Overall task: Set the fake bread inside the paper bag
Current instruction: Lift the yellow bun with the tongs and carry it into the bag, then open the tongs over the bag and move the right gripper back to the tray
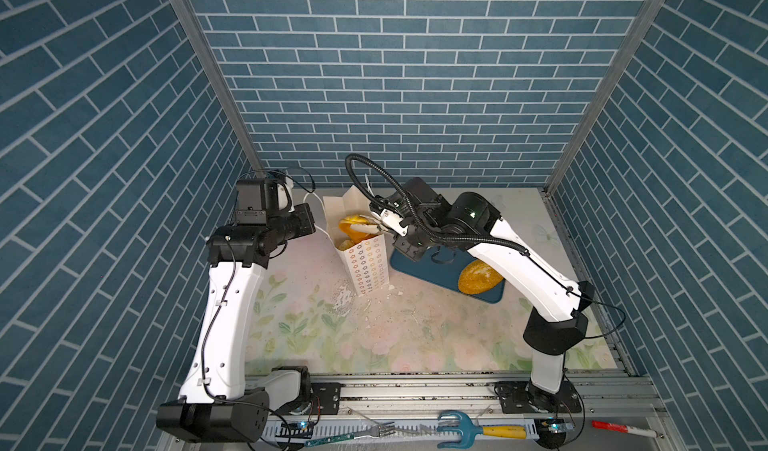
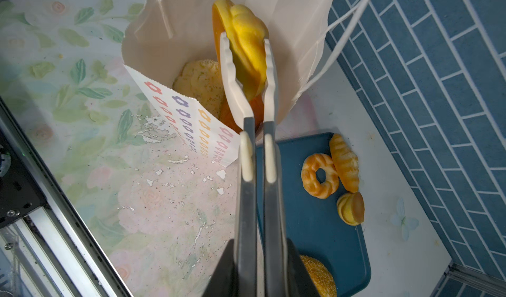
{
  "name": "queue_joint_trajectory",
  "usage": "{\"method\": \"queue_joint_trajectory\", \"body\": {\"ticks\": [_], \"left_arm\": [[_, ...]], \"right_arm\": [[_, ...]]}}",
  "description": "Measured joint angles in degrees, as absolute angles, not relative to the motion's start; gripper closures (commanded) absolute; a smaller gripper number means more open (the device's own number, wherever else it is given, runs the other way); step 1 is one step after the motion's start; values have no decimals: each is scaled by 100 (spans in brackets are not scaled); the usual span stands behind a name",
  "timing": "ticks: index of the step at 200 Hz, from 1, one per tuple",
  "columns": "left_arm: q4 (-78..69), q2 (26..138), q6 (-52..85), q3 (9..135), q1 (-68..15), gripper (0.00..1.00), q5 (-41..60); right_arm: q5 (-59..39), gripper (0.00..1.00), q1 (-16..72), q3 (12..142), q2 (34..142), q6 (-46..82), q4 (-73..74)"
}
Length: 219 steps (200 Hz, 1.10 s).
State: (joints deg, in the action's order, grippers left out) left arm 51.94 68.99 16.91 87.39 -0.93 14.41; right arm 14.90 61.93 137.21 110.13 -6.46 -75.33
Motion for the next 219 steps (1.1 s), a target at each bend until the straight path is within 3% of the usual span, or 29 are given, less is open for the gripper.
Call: {"method": "queue_joint_trajectory", "body": {"ticks": [43, 120, 219], "left_arm": [[5194, 6899, 1675, 8739, -93, 90, 1441], [5201, 6949, 1599, 8814, -93, 90, 1444], [5242, 6987, 1581, 8971, -93, 89, 1441]], "right_arm": [[1570, 64, 6193, 13847, 11026, -628, -7620], [1570, 67, 6193, 14090, 10779, -635, -7513], [2261, 67, 5763, 12409, 8608, -628, -6071]]}}
